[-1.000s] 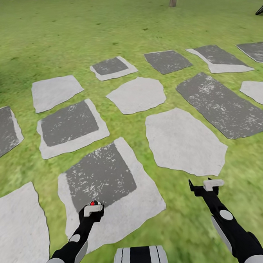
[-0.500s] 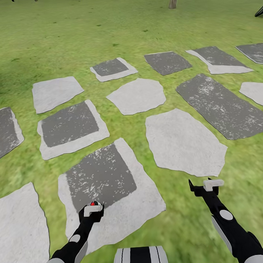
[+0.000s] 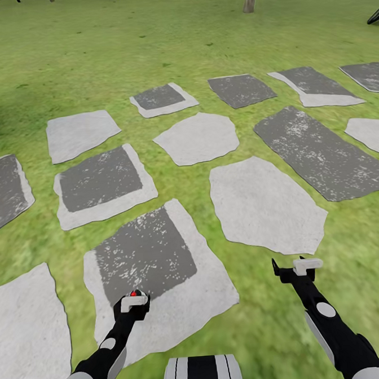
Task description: Pick up the pesticide atomizer in the garden and spray insectifuge to fully cover both potted plants in the garden.
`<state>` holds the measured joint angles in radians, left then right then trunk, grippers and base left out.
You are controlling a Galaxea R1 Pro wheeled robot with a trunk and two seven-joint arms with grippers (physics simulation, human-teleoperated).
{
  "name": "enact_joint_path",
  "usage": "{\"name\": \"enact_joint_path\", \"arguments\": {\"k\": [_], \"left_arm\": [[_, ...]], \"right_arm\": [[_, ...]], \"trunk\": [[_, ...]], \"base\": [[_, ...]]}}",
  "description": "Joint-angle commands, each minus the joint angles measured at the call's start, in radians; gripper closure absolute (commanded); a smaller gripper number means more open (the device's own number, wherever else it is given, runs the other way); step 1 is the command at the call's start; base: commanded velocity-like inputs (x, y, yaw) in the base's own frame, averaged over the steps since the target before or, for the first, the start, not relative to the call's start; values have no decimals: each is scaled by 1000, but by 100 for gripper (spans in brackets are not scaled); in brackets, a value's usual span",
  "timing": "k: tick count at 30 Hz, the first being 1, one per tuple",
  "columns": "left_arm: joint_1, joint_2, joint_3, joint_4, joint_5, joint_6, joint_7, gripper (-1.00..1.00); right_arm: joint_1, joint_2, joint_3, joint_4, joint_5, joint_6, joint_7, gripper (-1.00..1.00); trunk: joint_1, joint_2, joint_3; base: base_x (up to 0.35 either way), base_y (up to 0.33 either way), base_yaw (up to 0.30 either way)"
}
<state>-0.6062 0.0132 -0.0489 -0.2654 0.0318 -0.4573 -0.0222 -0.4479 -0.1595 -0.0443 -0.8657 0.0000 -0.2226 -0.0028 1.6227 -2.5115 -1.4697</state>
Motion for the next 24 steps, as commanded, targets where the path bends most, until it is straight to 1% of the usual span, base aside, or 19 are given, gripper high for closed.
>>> {"name": "enact_joint_path", "arguments": {"k": [1, 10, 11, 24], "left_arm": [[-1, 1, -5, 0, 4, -3, -1, -100], [-1, 1, -3, -6, 2, -3, -1, -100], [-1, 1, -3, -7, 2, -3, -1, 100], [-1, 1, 1, -12, 3, -3, -1, 100]], "right_arm": [[0, 0, 0, 0, 0, -3, 0, -100], [0, 0, 0, 0, 0, -3, 0, -100], [0, 0, 0, 0, 0, -3, 0, -100], [0, 0, 0, 0, 0, -3, 0, -100]], "trunk": [[0, 0, -1], [0, 0, -1], [0, 0, -1], [0, 0, -1]], "base": [[0, 0, 0], [0, 0, 0], [0, 0, 0], [0, 0, 0]]}}
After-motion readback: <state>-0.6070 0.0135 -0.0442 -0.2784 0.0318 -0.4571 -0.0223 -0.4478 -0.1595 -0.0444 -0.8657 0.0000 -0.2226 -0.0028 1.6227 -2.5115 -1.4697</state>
